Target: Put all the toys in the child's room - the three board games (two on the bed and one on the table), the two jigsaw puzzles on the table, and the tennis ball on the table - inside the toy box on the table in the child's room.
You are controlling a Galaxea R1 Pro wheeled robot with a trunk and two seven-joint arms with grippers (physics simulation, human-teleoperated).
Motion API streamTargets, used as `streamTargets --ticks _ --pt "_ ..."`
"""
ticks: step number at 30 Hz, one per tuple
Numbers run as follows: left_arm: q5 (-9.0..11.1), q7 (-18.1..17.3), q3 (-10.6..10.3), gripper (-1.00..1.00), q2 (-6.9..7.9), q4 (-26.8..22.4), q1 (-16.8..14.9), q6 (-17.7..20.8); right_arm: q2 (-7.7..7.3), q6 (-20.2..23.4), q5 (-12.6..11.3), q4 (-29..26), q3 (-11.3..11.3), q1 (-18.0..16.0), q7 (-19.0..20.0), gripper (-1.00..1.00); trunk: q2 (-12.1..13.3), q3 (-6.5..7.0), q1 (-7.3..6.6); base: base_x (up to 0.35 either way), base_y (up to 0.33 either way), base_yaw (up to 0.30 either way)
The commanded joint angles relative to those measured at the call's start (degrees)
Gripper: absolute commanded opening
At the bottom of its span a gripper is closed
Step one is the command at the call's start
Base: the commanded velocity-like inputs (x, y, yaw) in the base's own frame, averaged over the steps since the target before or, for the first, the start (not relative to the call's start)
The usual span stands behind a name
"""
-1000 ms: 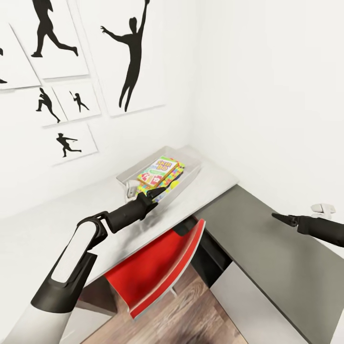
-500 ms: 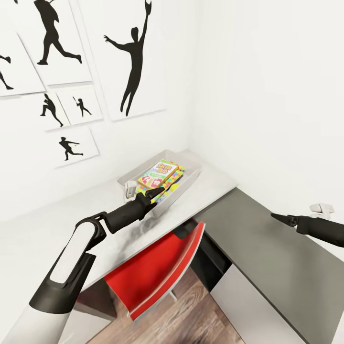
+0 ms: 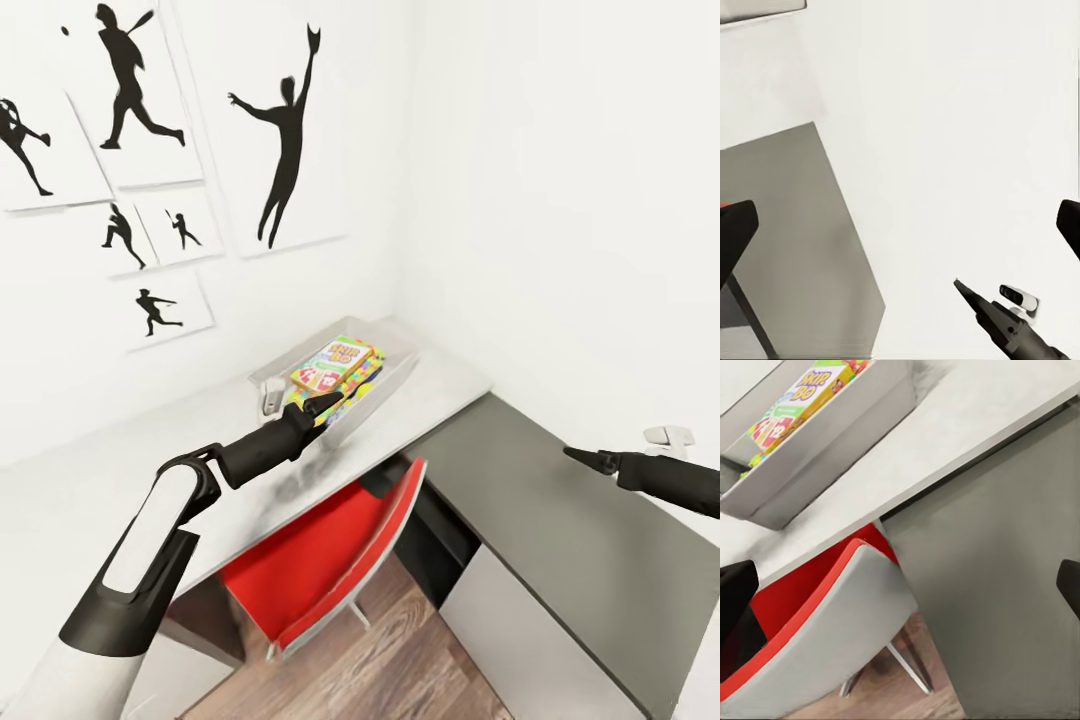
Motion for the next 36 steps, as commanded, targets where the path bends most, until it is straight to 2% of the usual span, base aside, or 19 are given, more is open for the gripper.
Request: streamTargets --ticks 1,12,36 --pt "0.6 0.5 0.0 1.00 0.04 -0.1 -0.1 0.0 0.00 0.4 0.4 0.0 -0.1 -0.1 0.5 1.00 -0.1 -0.02 0.01 -0.242 0.000 0.000" --pt "0.6 0.5 0.4 1.00 0.50 -0.1 0.2 0.0 0.00 0.4 0.4 0.0 0.0 -0.1 0.5 1.00 -0.1 1.01 0.01 -0.117 0.000 0.000" --pt "0.7 0.1 0.8 1.00 0.71 -0.1 0.7 0.0 0.00 0.4 0.4 0.0 0.0 -0.1 0.5 1.00 -0.1 3.26 0.01 -0.007 0.000 0.000"
